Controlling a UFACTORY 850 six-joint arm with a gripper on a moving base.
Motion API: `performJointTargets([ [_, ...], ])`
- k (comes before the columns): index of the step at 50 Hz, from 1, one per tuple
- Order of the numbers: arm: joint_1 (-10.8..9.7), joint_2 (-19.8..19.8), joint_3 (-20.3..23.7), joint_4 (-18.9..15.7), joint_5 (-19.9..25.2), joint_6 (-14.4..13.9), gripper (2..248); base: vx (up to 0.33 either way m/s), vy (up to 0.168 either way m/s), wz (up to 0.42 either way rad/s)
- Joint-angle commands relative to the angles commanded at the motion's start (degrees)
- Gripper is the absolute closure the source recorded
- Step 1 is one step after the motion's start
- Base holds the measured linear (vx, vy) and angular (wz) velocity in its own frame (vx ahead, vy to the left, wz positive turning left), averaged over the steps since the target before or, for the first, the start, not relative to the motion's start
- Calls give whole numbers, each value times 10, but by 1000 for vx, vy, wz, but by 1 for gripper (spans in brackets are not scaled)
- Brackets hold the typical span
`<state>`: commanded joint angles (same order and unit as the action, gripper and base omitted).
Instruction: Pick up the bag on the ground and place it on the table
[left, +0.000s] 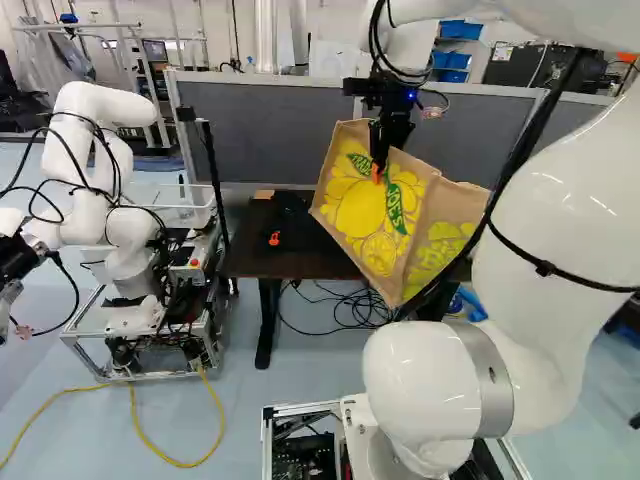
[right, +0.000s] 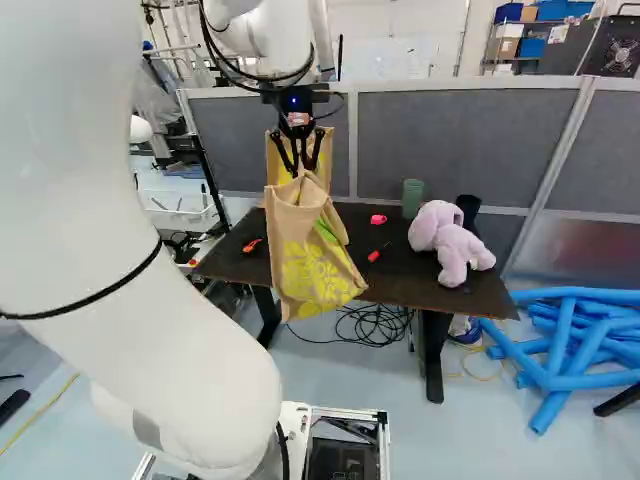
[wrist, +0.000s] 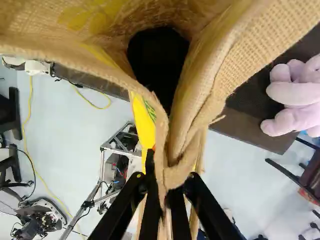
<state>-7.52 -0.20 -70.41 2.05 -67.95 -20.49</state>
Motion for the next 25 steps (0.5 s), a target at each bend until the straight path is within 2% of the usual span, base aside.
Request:
performJointTargets([
  [25,5,-45,-47,0,0,0,228,0,0,0],
])
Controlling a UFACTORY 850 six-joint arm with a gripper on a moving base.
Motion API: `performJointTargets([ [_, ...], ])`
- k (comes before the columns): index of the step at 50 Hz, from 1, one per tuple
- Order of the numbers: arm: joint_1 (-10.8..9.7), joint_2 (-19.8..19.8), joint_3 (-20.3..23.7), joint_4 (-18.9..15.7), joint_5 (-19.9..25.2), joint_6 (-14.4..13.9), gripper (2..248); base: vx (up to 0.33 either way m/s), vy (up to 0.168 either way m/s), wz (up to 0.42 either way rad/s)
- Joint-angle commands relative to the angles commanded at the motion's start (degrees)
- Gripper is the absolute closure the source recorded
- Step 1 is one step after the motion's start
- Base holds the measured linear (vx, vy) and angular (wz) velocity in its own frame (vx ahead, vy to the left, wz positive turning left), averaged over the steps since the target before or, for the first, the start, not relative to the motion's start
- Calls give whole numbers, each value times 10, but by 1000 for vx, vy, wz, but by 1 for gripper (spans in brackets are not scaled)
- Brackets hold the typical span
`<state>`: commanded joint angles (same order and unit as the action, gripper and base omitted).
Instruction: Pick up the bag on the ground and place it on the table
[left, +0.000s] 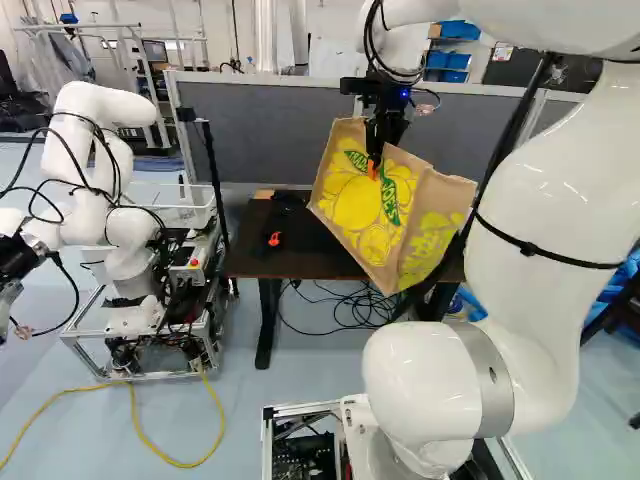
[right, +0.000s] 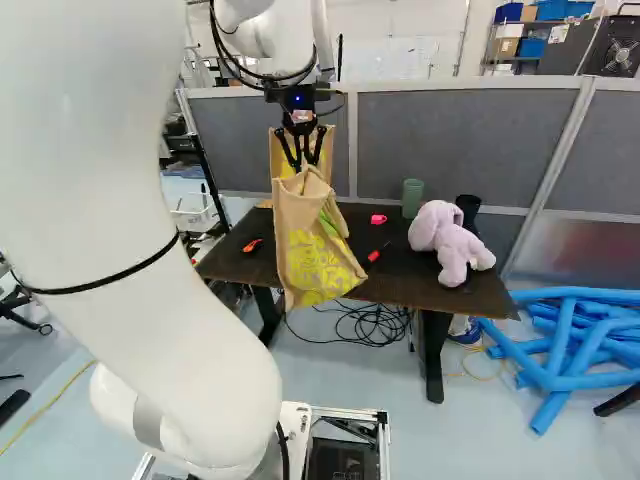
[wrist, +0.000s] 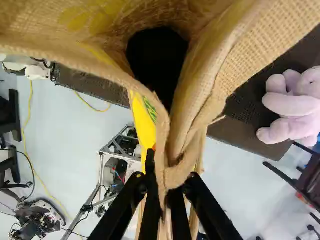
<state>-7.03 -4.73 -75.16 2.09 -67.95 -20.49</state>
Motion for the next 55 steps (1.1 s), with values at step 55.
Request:
performJointTargets([
  [55,5,-92,-105,6,0,0,228,0,0,0],
])
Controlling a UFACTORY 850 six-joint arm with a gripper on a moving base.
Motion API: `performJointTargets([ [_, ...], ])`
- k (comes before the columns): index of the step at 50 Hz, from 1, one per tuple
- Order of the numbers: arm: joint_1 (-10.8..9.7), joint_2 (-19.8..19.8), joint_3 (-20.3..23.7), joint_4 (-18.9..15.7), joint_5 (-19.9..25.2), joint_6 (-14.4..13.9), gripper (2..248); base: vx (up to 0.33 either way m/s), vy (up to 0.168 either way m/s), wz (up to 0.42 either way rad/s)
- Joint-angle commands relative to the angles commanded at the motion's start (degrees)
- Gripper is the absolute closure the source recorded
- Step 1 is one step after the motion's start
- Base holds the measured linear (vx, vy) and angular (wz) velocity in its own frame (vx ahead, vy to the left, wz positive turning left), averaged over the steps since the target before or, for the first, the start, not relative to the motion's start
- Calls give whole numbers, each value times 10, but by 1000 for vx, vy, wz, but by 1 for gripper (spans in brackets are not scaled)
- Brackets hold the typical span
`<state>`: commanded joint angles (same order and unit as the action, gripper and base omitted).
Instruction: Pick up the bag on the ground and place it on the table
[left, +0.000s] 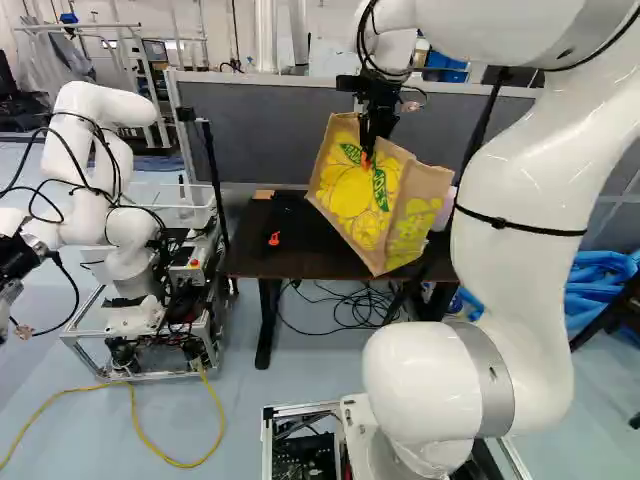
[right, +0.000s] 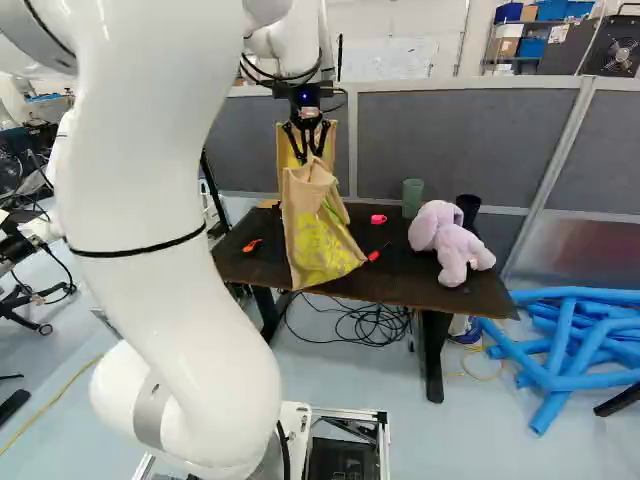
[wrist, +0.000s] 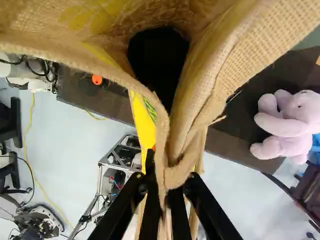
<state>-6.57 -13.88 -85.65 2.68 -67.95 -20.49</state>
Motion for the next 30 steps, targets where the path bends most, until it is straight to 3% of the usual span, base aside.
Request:
performJointTargets([
  [21,4,-52,-65,0,0,1,228,0,0,0],
  [30,4,-64,-80,0,0,39,228,0,0,0],
])
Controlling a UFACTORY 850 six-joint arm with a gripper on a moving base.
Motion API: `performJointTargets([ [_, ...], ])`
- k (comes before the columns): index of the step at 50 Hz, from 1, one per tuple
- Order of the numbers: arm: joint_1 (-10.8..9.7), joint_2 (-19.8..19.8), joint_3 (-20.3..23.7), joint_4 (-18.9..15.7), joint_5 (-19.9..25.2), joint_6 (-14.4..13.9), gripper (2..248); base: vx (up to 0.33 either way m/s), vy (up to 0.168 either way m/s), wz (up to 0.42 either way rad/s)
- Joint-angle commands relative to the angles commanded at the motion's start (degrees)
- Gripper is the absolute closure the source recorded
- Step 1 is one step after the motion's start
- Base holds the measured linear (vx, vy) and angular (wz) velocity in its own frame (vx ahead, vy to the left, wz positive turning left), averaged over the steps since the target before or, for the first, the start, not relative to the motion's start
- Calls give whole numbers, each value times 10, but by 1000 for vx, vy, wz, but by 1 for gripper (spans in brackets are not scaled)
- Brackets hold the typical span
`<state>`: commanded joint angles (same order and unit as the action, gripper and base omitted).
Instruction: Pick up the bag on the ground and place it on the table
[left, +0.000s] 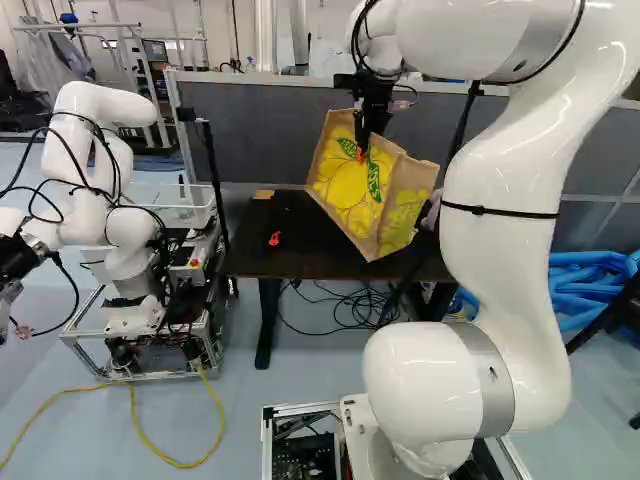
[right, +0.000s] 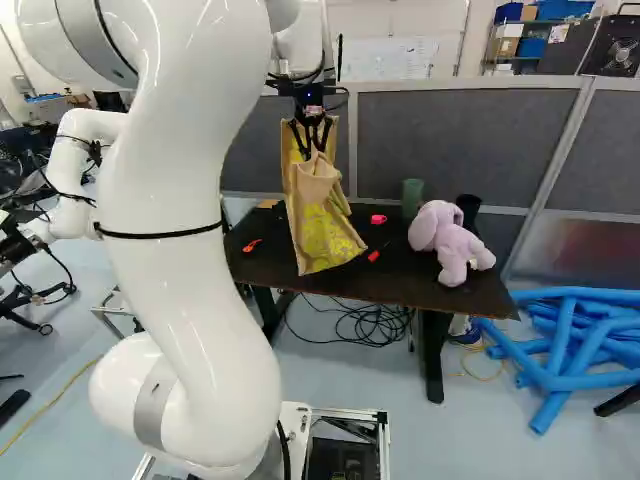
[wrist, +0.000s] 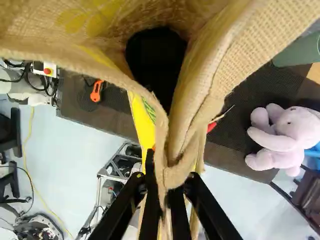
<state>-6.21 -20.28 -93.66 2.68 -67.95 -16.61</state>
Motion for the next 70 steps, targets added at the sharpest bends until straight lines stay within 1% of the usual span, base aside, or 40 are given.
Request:
performJointTargets([
  [18,1,-17,-22,0,0,106,228,0,0,0],
  [23,2,-26,-33,0,0,122,228,0,0,0],
  [30,3,-39,-52,0,0,129,228,0,0,0],
  [43,5,-72,-85,0,0,130,228,0,0,0],
  [70,7,-136,-126,0,3,130,228,0,0,0],
])
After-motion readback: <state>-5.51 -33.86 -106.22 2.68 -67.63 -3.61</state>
